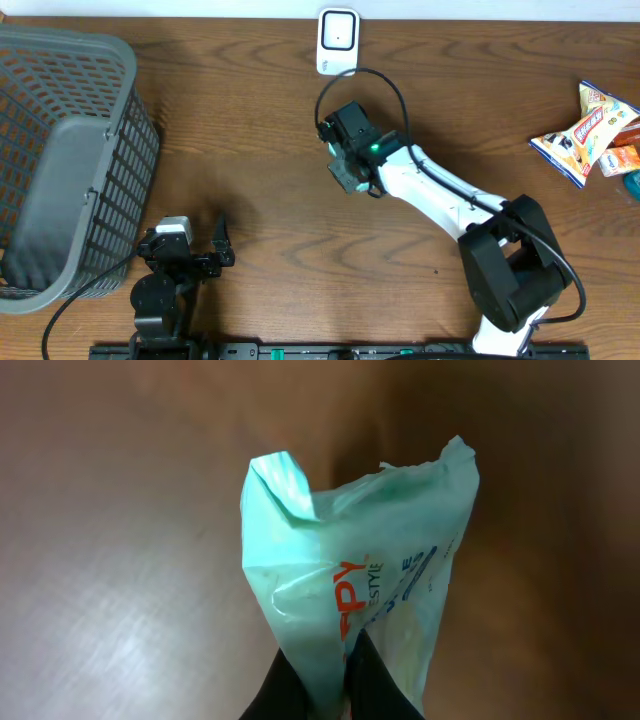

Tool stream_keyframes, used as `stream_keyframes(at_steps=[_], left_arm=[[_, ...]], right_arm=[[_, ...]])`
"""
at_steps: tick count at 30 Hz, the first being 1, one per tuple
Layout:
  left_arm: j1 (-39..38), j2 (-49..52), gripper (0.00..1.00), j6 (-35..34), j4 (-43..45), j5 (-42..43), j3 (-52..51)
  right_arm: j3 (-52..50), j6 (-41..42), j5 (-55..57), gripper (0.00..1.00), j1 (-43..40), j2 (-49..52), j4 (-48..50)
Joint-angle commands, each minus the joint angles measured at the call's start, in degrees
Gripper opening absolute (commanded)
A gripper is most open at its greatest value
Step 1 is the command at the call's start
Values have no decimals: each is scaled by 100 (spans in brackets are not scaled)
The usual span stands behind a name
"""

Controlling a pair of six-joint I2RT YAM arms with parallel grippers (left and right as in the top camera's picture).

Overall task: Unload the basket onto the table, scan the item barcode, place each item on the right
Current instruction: 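Hold the wipes pack over the white scanner with the right gripper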

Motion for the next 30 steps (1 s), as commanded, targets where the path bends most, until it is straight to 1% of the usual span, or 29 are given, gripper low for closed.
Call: stream_keyframes(at_steps=[1, 3, 11, 16, 19, 23, 27, 30], left_arm=[[20, -13, 98, 94, -142, 76, -85], [20, -13, 98, 94, -142, 76, -85], [20, -13, 98, 94, -142, 76, -85], [20, -13, 98, 96, -142, 76, -85], [20, -13, 98, 94, -142, 76, -85], [20, -13, 98, 94, -142, 76, -85], [20, -13, 98, 94, -142, 76, -85], [20, -13, 98, 96, -142, 76, -85]], right_arm=[[319, -946, 1110, 1, 103, -20, 538], [319, -1587, 1106, 1, 98, 15, 1123], [319, -2981, 1126, 1, -52, 466, 3451], [417, -3700, 1034, 1, -306, 964, 4653], [793, -4019, 1012, 1, -431, 1414, 5139], [1681, -4033, 957, 1, -625, 2131, 5259], [2691, -4033, 828, 1, -654, 2732, 4988], [3220, -3980, 566, 1, -599, 3034, 4712]])
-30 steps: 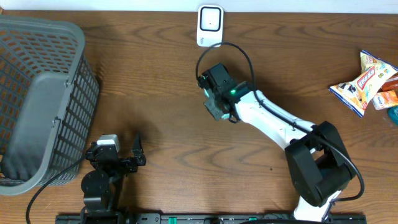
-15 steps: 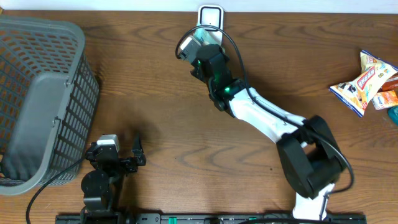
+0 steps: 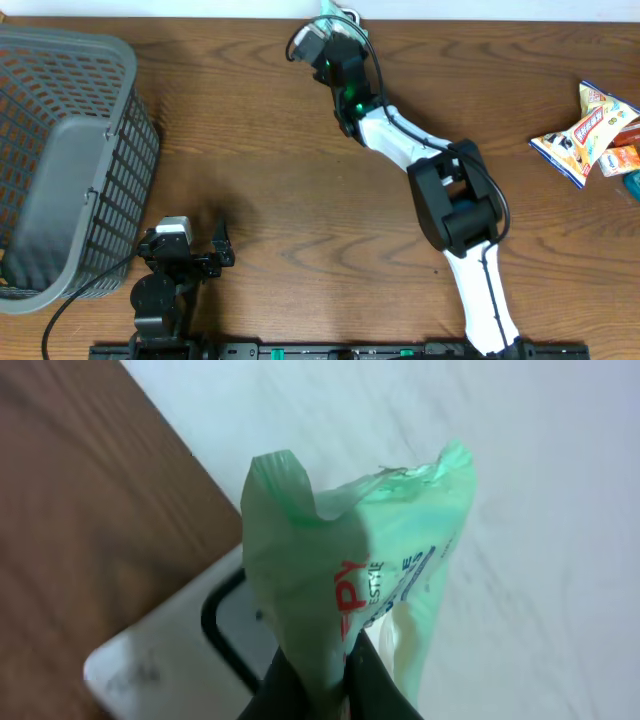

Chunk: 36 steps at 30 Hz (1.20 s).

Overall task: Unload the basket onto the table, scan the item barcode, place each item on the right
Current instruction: 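Hold the wipes pack over the white scanner with the right gripper, then carry the wipes pack to the right edge and release it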

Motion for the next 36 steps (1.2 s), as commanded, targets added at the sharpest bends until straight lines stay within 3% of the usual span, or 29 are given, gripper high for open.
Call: stream_keyframes(at_steps=[1, 9, 16, 26, 32, 36], left_arm=[[17, -13, 98, 94, -142, 76, -85], [17, -13, 98, 94, -142, 76, -85], [17, -13, 98, 94, -142, 76, -85], [17, -13, 98, 94, -142, 76, -85], [17, -13, 98, 94, -142, 76, -85], [17, -13, 98, 96, -142, 76, -85]], right_arm=[[708, 24, -350, 1, 68, 321, -157], [1056, 107, -210, 1, 76, 656, -291], [1303, 166, 2179, 1, 157, 514, -466], [1305, 374, 4236, 1, -55, -496, -2363], [1305, 1585, 4590, 1, -542, -1261, -3875], [1305, 2964, 4538, 1, -1080, -1676, -5112]])
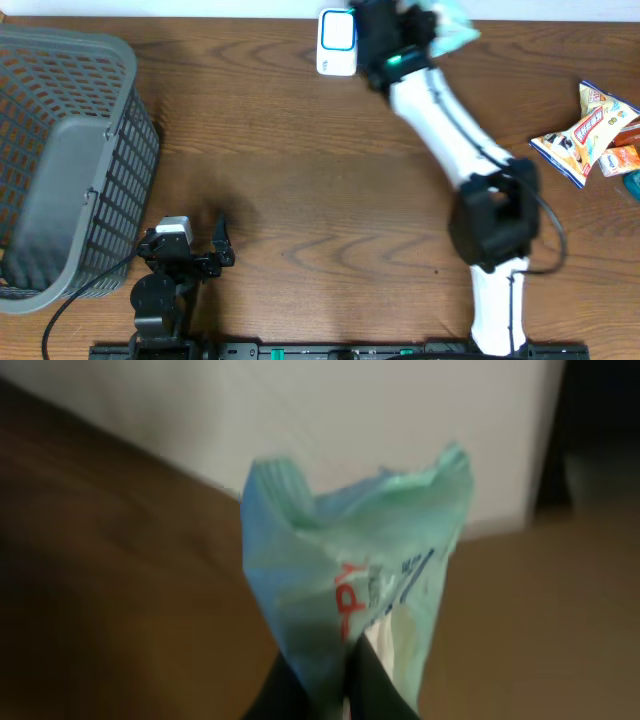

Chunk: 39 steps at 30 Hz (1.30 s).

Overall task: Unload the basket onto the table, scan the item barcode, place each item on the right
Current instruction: 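Carry the wipes pack to the right edge and release it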

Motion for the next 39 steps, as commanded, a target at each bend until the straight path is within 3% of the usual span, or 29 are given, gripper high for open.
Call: stream_keyframes(at_steps=[1, 8, 14, 17, 26, 30, 32, 34, 35, 39], left_arm=[[20, -13, 98, 94, -142, 79, -85], [20, -13, 98, 94, -142, 79, -85], [20, -13, 98, 94, -142, 79, -85], [20, -13, 98, 96, -142, 79, -85], [20, -13, 98, 96, -142, 79, -85], [20, -13, 98, 94, -142, 79, -85], [20, -13, 98, 94, -142, 79, -85], [20, -13, 98, 94, -142, 79, -85], [20, -13, 98, 96, -142, 79, -85], [20, -13, 98, 94, -142, 79, -85]], right_arm=[[105, 1665, 225, 1, -581, -420, -684], [33, 4022, -1231, 1, -2098, -431, -3034], [-92, 5313, -1897, 1, -3272, -431, -3967], [-227, 5355, -2295, 1, -3718, -431, -4015], [-2015, 5353, -2535, 1, -4548, -431, -2706], [-2173, 5353, -2695, 2, -4800, -435, -2472], [-2131, 5346, -2798, 21, -4911, -498, -2476], [-2063, 5324, -2951, 66, -4972, -612, -2524], [-2033, 5296, -3121, 99, -4986, -691, -2546], [-1978, 5108, -4461, 99, -4968, -1445, -2522]])
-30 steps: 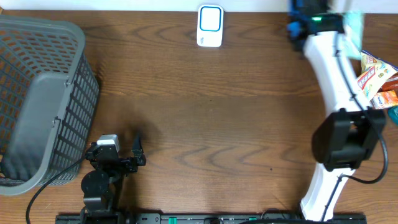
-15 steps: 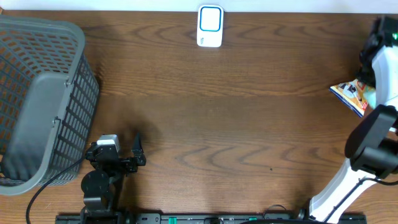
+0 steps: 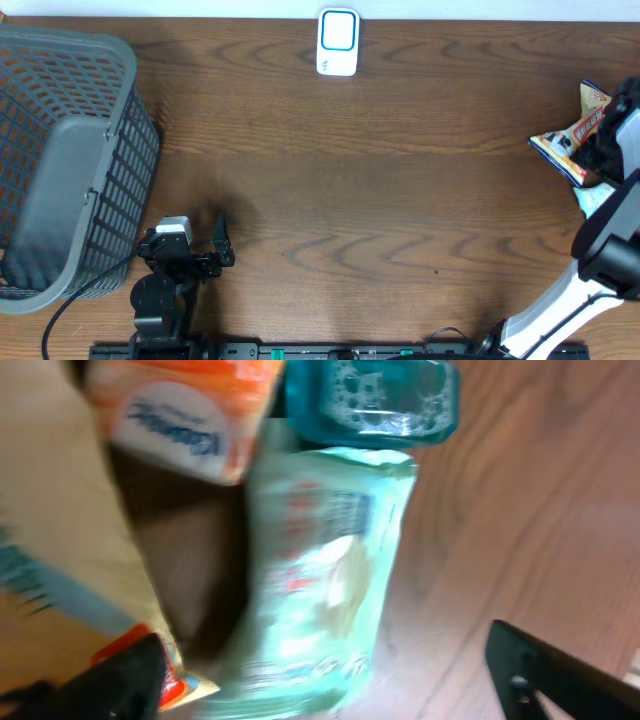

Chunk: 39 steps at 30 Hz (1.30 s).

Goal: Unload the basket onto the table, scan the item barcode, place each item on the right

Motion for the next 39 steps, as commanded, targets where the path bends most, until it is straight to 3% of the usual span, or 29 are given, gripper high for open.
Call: stream_keyframes(at_steps=[1, 12, 26, 39], left_arm=[[17, -13, 98, 94, -142, 76, -85], [17, -13, 98, 94, -142, 76, -85], [17, -13, 98, 94, -142, 76, -85], [17, -13, 98, 94, -142, 76, -85]], right_arm=[[197, -173, -1346, 99, 61, -1056, 42], [195, -949, -4378, 99, 901, -3947, -402], [195, -949, -4398, 99, 1252, -6946, -822], [120, -953, -4035, 99, 1252, -8345, -1220]])
